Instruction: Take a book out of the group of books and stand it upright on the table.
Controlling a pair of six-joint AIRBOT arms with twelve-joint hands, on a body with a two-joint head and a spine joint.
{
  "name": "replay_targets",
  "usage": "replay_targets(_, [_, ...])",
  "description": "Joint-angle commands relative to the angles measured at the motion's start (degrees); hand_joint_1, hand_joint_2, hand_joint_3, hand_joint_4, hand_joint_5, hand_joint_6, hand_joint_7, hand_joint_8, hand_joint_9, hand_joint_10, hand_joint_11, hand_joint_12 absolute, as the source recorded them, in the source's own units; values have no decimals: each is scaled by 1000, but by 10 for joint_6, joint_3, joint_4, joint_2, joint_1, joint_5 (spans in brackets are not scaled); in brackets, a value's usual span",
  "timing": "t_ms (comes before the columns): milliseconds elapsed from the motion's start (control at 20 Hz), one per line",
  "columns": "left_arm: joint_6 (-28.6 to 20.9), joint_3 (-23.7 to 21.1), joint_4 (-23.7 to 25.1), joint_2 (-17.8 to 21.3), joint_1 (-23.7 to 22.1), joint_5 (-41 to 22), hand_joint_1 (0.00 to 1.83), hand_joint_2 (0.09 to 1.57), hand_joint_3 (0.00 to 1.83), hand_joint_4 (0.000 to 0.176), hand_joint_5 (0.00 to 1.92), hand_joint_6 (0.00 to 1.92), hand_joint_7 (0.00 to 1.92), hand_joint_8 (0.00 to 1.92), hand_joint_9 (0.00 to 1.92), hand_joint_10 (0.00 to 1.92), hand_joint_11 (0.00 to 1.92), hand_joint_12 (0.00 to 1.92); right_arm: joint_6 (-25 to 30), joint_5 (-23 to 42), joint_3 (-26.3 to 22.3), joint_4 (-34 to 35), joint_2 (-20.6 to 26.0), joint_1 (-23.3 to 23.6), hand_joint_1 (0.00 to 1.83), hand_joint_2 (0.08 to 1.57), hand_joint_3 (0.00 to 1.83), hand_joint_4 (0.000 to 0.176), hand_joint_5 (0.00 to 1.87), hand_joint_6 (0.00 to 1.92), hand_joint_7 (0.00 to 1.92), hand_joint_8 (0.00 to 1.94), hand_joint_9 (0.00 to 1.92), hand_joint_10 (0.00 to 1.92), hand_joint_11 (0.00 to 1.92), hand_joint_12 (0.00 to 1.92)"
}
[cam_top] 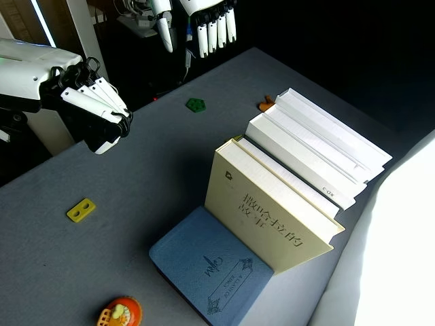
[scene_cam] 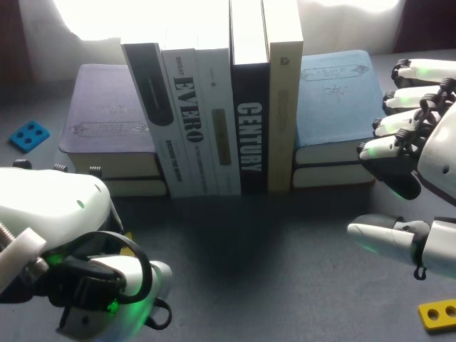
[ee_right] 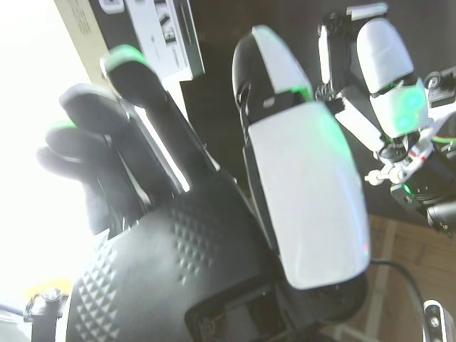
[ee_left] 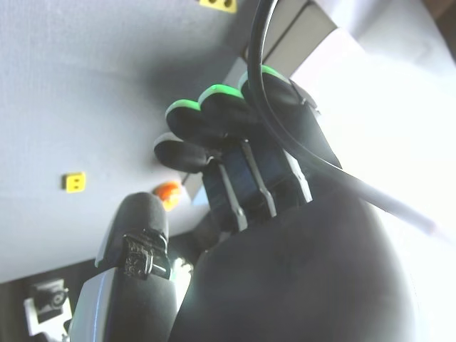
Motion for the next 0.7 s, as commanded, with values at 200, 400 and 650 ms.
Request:
replay_targets(200, [1,-1,46,1,-2,5,56,1398,0,19,115,6,190,0,231,11,0,689,-5,70,-2,-10,-1,4,0,1234,20,0,115,69,112,11,47,32,0,0])
replay_targets(400, [1,-1,46,1,-2,5,0,1411,1,22,95,1,173,1,207,1,0,611,-48,121,-2,-7,-18,-9,0,1238,0,0,150,4,129,11,78,15,0,141])
replay_targets(650, [-2,0,46,1,-3,5,0,1395,0,30,83,0,150,0,180,4,0,544,-227,197,-2,138,-97,4,0,1237,0,0,132,11,110,5,60,4,0,0])
